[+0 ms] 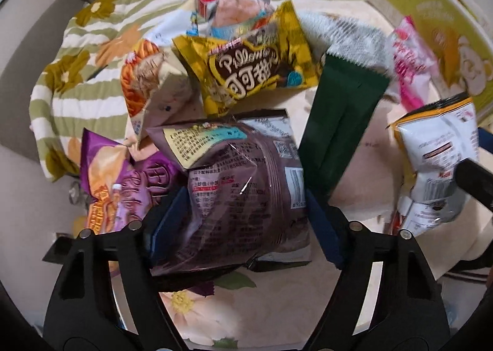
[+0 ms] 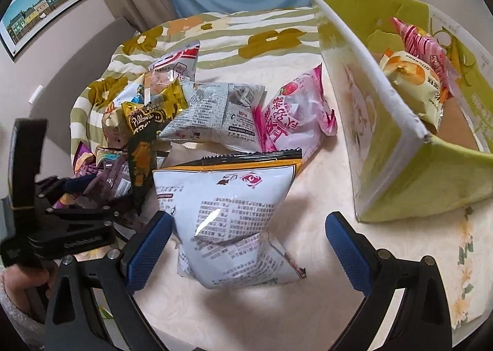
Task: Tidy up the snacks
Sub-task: 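Grasp the brown-purple packet with the left tool while the right tool grasps the white chip bag, then lift both packets over the cardboard box and release them inside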
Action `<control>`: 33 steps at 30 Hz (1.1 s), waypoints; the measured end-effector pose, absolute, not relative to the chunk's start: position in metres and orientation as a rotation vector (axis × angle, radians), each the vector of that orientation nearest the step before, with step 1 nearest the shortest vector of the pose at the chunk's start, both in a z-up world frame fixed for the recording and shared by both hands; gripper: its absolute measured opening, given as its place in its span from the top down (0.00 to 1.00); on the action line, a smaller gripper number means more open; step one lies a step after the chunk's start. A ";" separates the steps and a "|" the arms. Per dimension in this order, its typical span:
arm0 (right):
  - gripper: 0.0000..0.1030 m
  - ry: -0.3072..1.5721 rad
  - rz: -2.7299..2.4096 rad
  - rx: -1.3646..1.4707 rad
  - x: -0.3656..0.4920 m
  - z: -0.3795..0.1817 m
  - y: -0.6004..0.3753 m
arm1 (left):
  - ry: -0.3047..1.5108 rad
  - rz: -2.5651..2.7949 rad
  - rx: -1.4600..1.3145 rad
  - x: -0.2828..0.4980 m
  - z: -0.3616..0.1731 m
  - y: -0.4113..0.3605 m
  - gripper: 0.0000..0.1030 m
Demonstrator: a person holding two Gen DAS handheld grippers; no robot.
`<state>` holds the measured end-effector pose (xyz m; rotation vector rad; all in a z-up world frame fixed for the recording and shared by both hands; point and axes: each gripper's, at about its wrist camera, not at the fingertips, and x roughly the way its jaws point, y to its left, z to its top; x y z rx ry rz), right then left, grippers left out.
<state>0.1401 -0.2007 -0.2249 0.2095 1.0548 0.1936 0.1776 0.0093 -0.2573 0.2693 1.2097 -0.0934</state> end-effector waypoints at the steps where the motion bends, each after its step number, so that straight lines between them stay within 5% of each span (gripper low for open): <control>1: 0.03 1.055 0.197 0.211 0.141 -0.226 -0.200 | 1.211 -0.091 0.262 0.178 -0.258 0.010 0.30; 8: 0.04 1.060 0.223 0.212 0.143 -0.233 -0.197 | 1.211 -0.078 0.249 0.182 -0.256 0.012 0.45; 21: 0.04 1.073 0.255 0.185 0.143 -0.239 -0.189 | 1.205 -0.091 0.178 0.176 -0.246 0.027 0.48; 24: 0.08 1.076 0.265 0.182 0.144 -0.243 -0.184 | 1.192 -0.090 0.171 0.171 -0.241 0.030 0.48; 28: 0.32 1.080 0.296 0.166 0.146 -0.246 -0.177 | 1.179 -0.093 0.150 0.162 -0.232 0.030 0.48; 33: 0.44 1.075 0.280 0.154 0.140 -0.238 -0.173 | 1.150 -0.109 0.140 0.152 -0.216 0.031 0.48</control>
